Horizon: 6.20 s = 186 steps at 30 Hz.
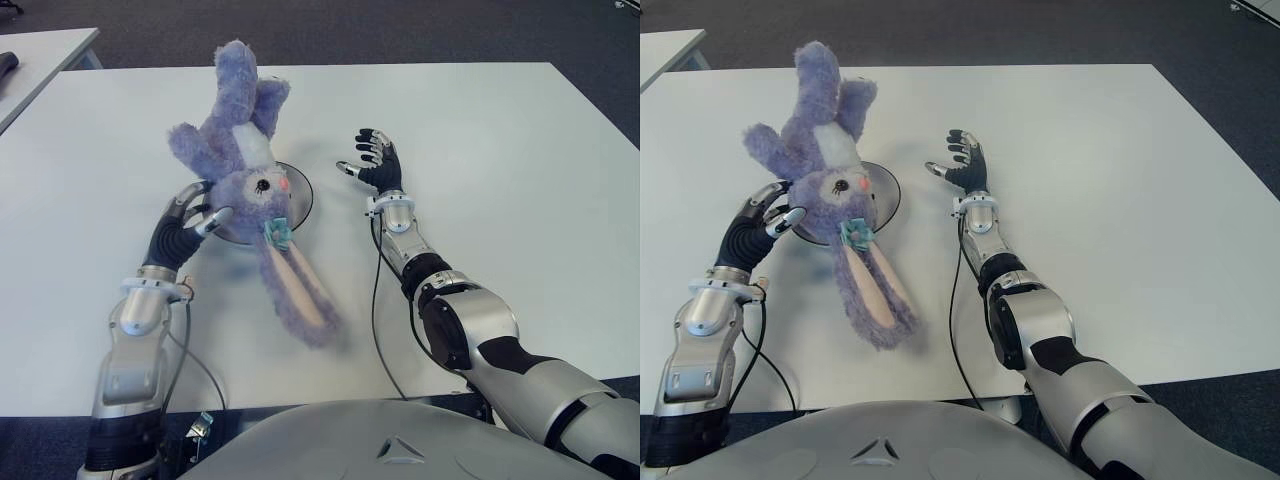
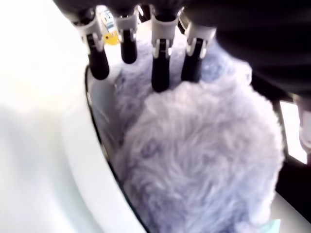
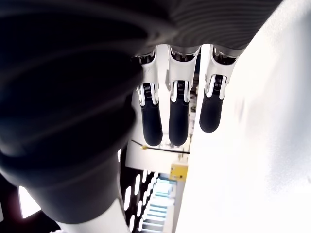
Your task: Put the doll into the plate.
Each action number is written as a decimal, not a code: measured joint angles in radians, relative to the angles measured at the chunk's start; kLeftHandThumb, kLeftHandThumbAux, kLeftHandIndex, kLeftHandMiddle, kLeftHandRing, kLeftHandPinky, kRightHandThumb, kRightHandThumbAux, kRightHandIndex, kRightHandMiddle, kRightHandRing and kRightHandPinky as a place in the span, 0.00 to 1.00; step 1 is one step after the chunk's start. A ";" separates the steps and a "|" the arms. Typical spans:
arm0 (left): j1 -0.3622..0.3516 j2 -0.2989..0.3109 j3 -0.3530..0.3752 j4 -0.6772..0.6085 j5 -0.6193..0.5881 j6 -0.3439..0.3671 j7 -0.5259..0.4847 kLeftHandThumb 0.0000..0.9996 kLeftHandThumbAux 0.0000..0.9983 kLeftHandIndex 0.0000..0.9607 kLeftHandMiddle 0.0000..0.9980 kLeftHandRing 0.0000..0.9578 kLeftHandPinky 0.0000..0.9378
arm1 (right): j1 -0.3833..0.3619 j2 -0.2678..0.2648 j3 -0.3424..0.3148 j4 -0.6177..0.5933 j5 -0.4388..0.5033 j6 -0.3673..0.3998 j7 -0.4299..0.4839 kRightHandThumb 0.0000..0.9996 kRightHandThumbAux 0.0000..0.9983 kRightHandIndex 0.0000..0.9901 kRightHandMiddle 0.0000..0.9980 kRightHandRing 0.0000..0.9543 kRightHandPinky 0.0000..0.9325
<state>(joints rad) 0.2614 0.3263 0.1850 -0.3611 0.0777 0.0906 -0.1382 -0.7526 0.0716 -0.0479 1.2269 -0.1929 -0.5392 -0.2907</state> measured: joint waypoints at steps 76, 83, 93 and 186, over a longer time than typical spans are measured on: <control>-0.635 -0.059 0.200 1.028 -0.119 -0.277 0.139 0.00 0.41 0.00 0.02 0.00 0.00 | -0.001 -0.006 0.002 0.001 -0.006 0.000 -0.013 0.07 0.96 0.23 0.28 0.28 0.28; -0.728 -0.067 0.201 1.192 -0.169 -0.352 0.097 0.00 0.41 0.00 0.02 0.00 0.00 | 0.000 -0.004 0.005 0.001 -0.007 0.000 -0.019 0.06 0.95 0.23 0.28 0.28 0.29; -0.780 -0.118 0.193 1.261 -0.217 -0.407 0.058 0.00 0.43 0.00 0.02 0.00 0.00 | 0.000 -0.003 0.018 0.001 -0.013 0.000 -0.033 0.06 0.96 0.23 0.28 0.28 0.28; -0.640 -0.269 0.060 0.983 -0.265 -0.344 -0.041 0.00 0.37 0.00 0.00 0.00 0.00 | 0.001 -0.001 0.020 0.002 -0.003 -0.004 -0.025 0.08 0.96 0.23 0.28 0.28 0.28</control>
<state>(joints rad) -0.3783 0.0572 0.2450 0.6221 -0.1872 -0.2539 -0.1788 -0.7517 0.0704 -0.0275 1.2286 -0.1962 -0.5431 -0.3158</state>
